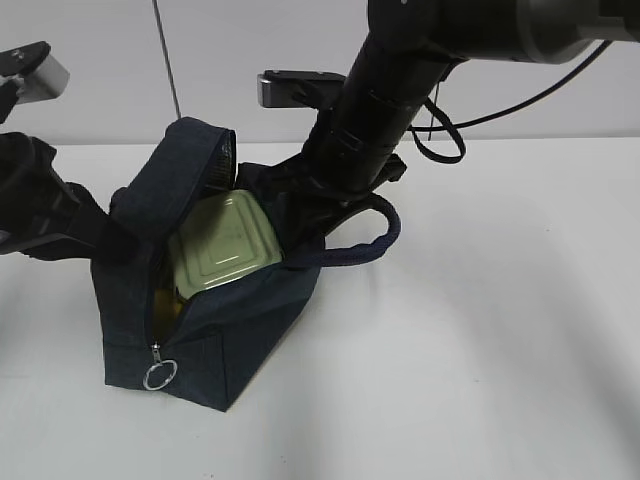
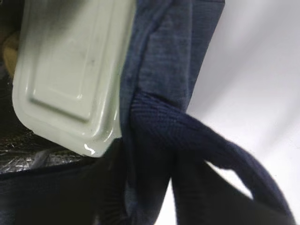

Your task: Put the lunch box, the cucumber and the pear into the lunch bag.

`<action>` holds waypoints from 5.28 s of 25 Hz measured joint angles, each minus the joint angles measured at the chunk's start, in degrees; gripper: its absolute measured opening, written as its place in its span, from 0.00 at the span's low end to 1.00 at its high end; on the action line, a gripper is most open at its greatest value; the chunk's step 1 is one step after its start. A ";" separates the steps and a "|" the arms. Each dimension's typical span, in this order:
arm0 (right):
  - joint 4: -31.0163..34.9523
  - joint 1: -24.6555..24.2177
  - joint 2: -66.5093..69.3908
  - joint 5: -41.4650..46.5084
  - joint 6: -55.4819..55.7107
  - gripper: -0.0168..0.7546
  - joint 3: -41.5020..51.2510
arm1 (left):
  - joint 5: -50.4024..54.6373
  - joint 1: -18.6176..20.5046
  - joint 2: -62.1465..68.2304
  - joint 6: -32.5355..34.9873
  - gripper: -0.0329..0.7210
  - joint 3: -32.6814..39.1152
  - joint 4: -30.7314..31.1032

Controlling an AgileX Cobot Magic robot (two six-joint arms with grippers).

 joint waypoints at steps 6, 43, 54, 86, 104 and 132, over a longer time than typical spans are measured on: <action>0.03 0.00 0.00 -0.34 0.53 0.04 0.00 | 0.55 0.00 0.42 -0.40 0.04 -0.43 0.07; 1.15 -2.05 -18.91 -15.00 -5.00 0.67 21.19 | 2.45 -5.31 10.09 -6.01 0.54 -13.89 1.60; 3.83 -2.05 -23.63 -16.82 -8.57 0.68 21.33 | 0.66 -5.31 3.53 -7.51 0.55 -13.89 6.17; 8.82 3.31 -42.21 -54.76 -16.10 0.57 58.31 | -34.29 -13.32 -24.00 0.50 0.51 17.86 9.51; 11.44 5.17 -44.96 -57.10 -17.41 0.41 63.96 | -32.95 -13.43 -24.00 0.52 0.47 17.86 0.20; -26.98 22.81 -10.82 -93.60 15.42 0.58 59.76 | -29.12 -13.43 -24.00 0.68 0.39 17.86 5.34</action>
